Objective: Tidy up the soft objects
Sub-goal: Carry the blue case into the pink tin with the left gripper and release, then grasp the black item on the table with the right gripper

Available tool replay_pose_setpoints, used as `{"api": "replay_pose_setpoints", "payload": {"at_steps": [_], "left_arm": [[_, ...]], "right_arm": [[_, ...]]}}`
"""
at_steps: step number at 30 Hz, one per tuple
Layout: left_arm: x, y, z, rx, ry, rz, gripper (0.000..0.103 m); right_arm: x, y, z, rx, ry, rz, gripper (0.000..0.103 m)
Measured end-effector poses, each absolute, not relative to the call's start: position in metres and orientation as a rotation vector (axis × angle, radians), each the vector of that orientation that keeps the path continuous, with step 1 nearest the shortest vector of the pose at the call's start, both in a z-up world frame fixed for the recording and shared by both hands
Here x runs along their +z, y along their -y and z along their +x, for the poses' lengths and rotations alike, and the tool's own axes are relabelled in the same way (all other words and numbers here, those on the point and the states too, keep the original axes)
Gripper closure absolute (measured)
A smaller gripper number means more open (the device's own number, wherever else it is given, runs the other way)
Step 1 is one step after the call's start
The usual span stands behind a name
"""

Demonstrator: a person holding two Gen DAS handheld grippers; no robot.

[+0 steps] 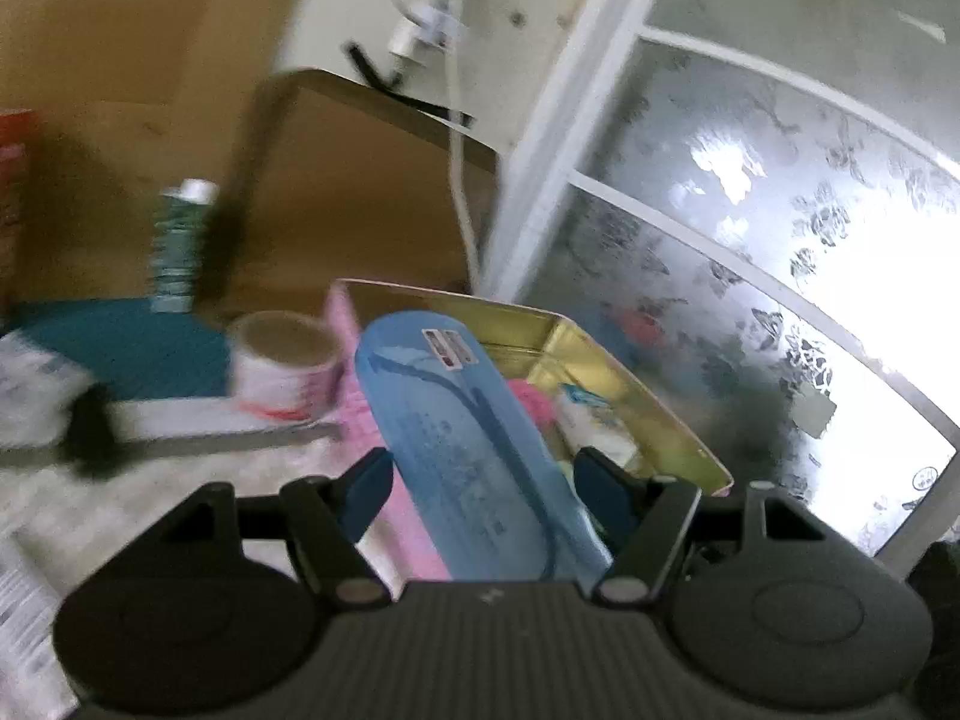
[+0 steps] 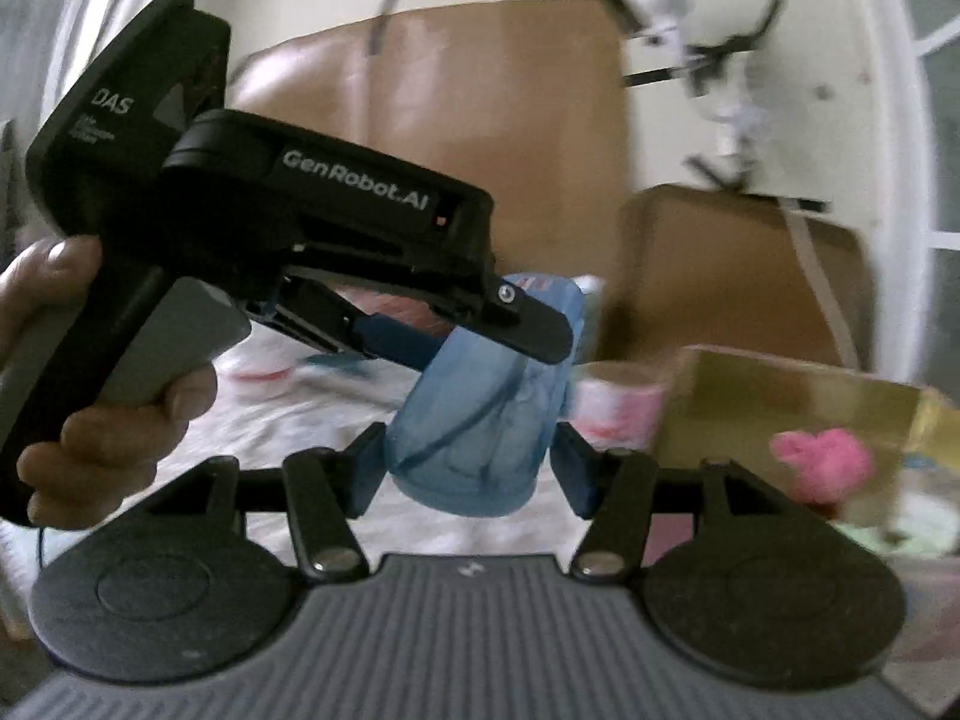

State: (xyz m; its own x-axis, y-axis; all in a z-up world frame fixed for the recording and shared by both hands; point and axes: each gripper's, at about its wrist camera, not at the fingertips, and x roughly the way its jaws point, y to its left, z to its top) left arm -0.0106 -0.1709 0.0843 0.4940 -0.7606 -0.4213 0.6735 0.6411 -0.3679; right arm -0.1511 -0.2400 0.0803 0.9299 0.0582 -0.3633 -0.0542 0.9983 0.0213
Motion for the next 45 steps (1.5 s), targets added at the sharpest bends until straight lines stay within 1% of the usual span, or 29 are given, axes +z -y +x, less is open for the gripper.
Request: {"api": "replay_pose_setpoints", "payload": {"at_steps": [4,8,10,12,14,18,26,28,29,30,37,38,41,44,45], "left_arm": [[0.081,0.222,0.017,-0.904,-0.664,-0.165,0.036],[0.071,0.266,0.048,-0.898,-0.794,-0.167,0.035],[0.066,0.282,0.062,-0.893,-0.847,-0.147,0.033],[0.060,0.300,0.073,-0.894,-0.890,-0.138,0.029],[0.057,0.311,0.080,-0.880,-0.891,-0.134,0.029],[0.062,0.315,0.074,-0.844,-0.826,-0.098,0.029],[0.085,0.284,0.032,-0.818,-0.665,0.006,0.028],[0.089,0.272,0.016,-0.804,-0.623,0.050,0.027],[0.092,0.263,0.009,-0.799,-0.600,0.052,0.022],[0.094,0.258,0.004,-0.794,-0.586,0.052,0.021],[0.097,0.201,-0.031,-0.706,-0.511,0.120,0.020],[0.095,0.192,-0.033,-0.682,-0.510,0.119,0.018],[0.088,0.166,-0.040,-0.605,-0.505,0.112,0.009],[0.079,0.140,-0.043,-0.528,-0.505,0.116,0.008],[0.076,0.130,-0.042,-0.508,-0.511,0.109,0.006]], "right_arm": [[0.087,0.280,-0.145,-0.019,-0.414,0.024,0.042],[0.088,0.330,-0.124,-0.029,-0.533,0.135,0.042],[0.087,0.352,-0.113,-0.027,-0.603,0.200,0.042],[0.085,0.369,-0.102,-0.033,-0.659,0.260,0.042],[0.081,0.384,-0.089,-0.073,-0.697,0.299,0.042],[0.079,0.392,-0.074,-0.239,-0.663,0.198,0.042],[0.087,0.371,-0.114,-0.248,-0.506,0.277,0.042],[0.092,0.366,-0.129,-0.266,-0.459,0.305,0.042],[0.094,0.365,-0.135,-0.274,-0.438,0.328,0.042],[0.095,0.364,-0.142,-0.278,-0.420,0.351,0.040],[0.105,0.327,-0.167,-0.267,-0.360,0.375,0.039],[0.107,0.322,-0.168,-0.259,-0.353,0.382,0.039],[0.112,0.304,-0.169,-0.232,-0.339,0.376,0.039],[0.113,0.285,-0.165,-0.210,-0.333,0.378,0.039],[0.112,0.280,-0.163,-0.195,-0.335,0.382,0.039]]}}
